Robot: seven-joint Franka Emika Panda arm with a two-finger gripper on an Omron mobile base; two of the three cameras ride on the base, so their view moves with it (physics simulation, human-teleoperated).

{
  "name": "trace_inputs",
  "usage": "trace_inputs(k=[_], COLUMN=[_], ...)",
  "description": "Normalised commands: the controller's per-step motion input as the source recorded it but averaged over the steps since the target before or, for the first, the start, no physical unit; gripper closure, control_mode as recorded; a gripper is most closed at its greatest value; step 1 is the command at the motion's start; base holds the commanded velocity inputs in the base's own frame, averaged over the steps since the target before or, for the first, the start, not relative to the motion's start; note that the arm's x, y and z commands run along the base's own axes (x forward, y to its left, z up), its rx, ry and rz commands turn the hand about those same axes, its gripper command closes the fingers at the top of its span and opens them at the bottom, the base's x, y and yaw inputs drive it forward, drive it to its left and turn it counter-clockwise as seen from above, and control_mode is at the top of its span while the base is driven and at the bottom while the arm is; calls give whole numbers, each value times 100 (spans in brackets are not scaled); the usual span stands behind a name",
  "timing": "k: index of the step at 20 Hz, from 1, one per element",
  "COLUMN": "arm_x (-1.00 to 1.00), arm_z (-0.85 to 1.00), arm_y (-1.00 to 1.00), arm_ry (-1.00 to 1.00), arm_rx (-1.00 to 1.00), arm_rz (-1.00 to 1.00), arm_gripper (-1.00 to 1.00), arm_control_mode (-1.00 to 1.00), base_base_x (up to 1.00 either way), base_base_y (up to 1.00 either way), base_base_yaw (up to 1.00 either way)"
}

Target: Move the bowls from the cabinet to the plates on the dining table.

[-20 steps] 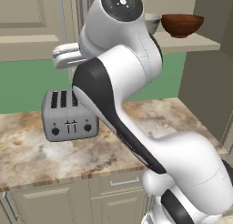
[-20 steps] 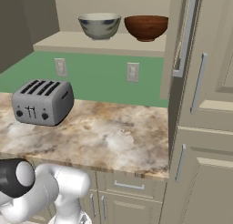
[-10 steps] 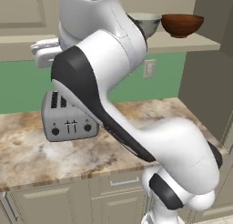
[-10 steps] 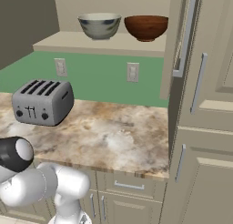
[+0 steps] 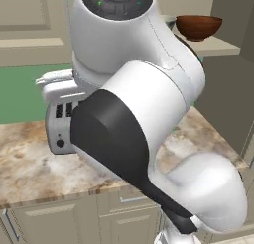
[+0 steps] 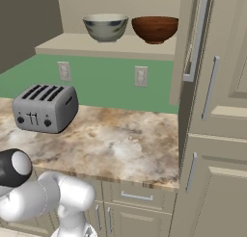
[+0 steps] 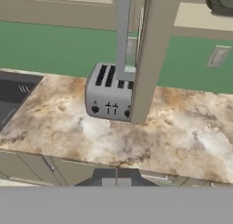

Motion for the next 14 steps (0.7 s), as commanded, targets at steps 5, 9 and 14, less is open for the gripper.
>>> trace_inputs(k=[5, 9, 14], arm_x=[-86, -46, -38], arm_z=[-13, 0, 0], arm_y=[-53, -100, -100], arm_ry=[0, 0, 7], arm_rx=[3, 7, 13], arm_rz=[-11, -19, -23], arm_gripper=[100, 100, 100], arm_control_mode=[-100, -100, -100], base_base_x=[0, 0, 0], base_base_y=[0, 0, 0], base_base_yaw=[0, 0, 0])
